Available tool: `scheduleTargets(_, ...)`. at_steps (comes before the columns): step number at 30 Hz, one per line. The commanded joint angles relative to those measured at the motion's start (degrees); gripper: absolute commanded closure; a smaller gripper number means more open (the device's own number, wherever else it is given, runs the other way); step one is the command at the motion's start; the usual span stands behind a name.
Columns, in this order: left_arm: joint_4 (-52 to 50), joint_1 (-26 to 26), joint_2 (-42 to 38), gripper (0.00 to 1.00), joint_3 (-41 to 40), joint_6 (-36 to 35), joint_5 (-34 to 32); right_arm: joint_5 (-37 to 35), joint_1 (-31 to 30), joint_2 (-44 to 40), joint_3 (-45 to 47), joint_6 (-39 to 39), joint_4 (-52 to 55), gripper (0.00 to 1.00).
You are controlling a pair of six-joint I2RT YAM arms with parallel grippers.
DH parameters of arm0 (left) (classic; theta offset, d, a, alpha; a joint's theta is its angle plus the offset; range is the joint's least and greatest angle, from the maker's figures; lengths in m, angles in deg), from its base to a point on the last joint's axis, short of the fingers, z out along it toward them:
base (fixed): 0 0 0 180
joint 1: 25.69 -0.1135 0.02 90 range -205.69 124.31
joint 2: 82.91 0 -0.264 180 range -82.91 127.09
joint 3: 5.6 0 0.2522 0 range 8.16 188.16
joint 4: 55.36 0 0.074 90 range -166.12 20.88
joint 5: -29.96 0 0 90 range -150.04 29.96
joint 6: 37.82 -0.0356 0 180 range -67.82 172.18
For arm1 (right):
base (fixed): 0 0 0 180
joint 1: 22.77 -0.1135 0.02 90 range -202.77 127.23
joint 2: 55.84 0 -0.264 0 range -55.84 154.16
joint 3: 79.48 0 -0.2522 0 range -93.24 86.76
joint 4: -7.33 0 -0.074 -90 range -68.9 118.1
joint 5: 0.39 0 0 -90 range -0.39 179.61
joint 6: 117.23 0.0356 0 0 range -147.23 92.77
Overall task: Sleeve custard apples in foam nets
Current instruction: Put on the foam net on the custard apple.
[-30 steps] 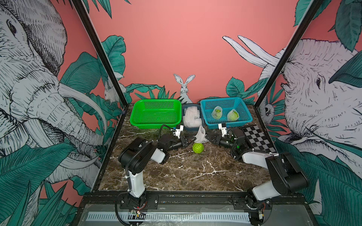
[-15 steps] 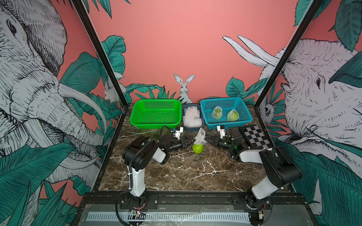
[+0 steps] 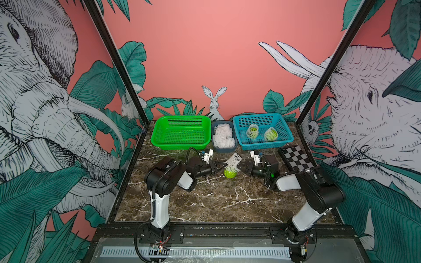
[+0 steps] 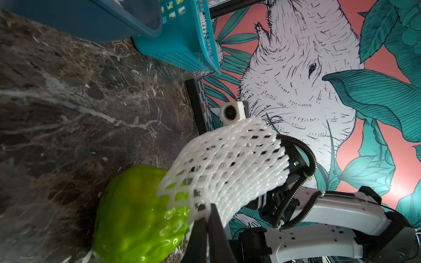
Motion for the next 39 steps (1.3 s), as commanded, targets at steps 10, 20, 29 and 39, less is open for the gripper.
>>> scheduleTargets(10, 2.2, -0.1, -0.2, 1.0, -0.6, -1.1, 1.2, -1.2, -0.2, -3.1, -0.7, -1.8, -1.0, 1.0)
scheduleTargets(20, 2.2, -0.5, 0.6, 1.0, 2.5, -0.5, 1.4, -2.8, 0.1, -5.9, -3.2, -4.4, 3.0, 1.0)
scheduleTargets(29, 2.2, -0.3, 2.2, 1.0, 1.5, -0.7, 1.7, -2.2, 0.1, -2.9, -1.5, -4.2, 1.8, 1.0)
scheduleTargets(39, 2.2, -0.3, 0.7, 1.0, -2.4, -0.6, 1.4, -1.3, 0.1, -2.4, 2.5, -2.4, -1.5, 1.0)
